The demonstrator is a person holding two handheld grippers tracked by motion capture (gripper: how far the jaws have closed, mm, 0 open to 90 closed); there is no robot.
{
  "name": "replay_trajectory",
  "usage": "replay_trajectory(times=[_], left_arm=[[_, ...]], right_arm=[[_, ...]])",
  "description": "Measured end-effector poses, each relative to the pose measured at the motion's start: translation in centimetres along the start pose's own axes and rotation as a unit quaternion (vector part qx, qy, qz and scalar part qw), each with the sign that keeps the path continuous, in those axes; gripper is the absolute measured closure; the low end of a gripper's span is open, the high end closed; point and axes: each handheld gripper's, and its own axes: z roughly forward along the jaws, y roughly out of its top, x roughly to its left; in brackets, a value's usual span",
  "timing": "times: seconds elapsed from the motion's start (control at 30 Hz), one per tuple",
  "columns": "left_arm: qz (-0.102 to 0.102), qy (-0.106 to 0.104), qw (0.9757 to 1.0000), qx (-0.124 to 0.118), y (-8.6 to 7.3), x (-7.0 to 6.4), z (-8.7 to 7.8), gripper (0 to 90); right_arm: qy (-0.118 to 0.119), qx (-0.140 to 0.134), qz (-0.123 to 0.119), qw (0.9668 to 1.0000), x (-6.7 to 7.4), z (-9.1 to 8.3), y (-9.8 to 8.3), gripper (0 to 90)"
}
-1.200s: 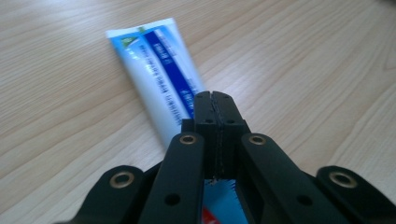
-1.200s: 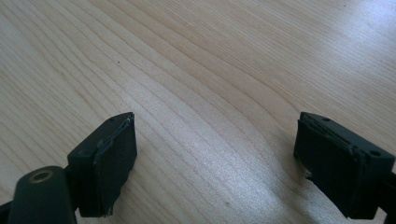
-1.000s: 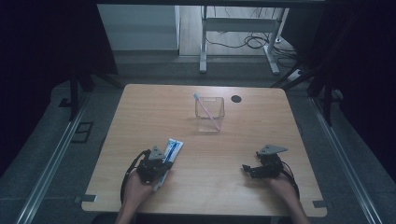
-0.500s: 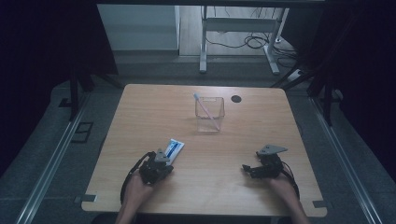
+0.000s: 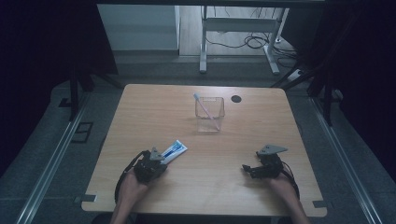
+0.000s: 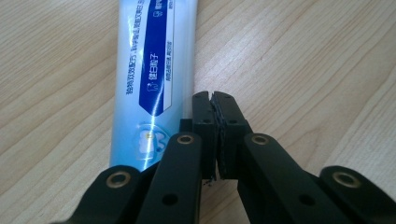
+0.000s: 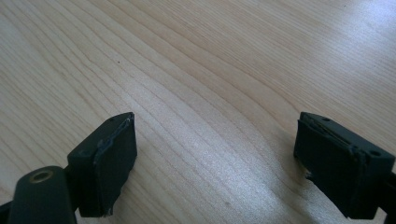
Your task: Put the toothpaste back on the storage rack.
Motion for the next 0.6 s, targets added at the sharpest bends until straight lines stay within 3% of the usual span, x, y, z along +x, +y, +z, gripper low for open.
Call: replay_trajectory(times=[0.37,0.6], left_arm=[[-0.020,-0.024,0.9994,-0.015,0.3,0.9,-1.4,79.0],[-0.035,-0.023,0.9990,-0.016,0.3,2.0,-2.7,74.3]], right_arm=[[0.000,0.000,0.000,1.0000,0.0,0.0,0.0,13.3],[-0.002,0.000,0.000,1.0000,0.0,0.0,0.0,13.3]])
